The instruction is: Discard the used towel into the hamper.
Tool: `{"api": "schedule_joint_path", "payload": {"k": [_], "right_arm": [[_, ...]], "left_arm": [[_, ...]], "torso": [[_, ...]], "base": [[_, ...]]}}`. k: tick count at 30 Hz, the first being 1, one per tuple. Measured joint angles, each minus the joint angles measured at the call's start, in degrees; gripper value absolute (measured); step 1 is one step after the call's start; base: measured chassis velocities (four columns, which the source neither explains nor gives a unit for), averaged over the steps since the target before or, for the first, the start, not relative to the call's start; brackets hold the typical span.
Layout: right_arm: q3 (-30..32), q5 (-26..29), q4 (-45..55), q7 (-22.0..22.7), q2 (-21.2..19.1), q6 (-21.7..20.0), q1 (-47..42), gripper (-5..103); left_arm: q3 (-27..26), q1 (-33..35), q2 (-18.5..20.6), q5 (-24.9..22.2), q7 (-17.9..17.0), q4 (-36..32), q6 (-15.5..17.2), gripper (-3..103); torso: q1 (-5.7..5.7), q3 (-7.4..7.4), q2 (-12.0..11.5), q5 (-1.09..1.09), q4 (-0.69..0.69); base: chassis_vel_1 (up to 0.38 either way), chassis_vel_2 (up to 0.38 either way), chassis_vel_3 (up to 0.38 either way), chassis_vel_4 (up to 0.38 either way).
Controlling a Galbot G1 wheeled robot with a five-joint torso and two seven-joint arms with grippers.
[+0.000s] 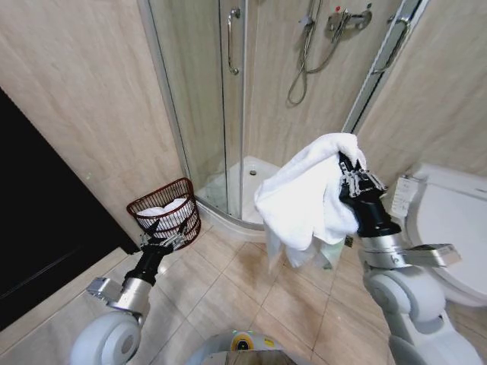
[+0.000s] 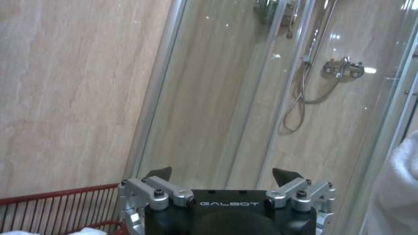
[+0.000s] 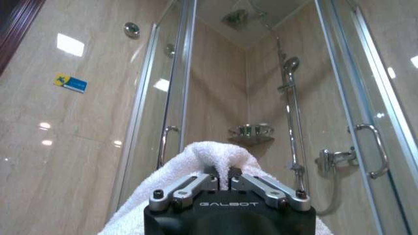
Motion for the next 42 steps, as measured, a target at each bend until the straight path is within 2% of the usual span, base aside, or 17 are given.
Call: {"api": "schedule_joint_path", "payload": {"k": [42], "right_arm": [[0.41,1.0,0.73,-0.08,-0.58,-0.37,0.66,6]], "left_arm": [[0.0,0.01,0.0,0.0,0.0,0.0,0.0,100]], "torso": [[4.54,5.57,10.2,-0.01,0.0]], "base": [[-0.003,0.002,0.005,-0.002]]}}
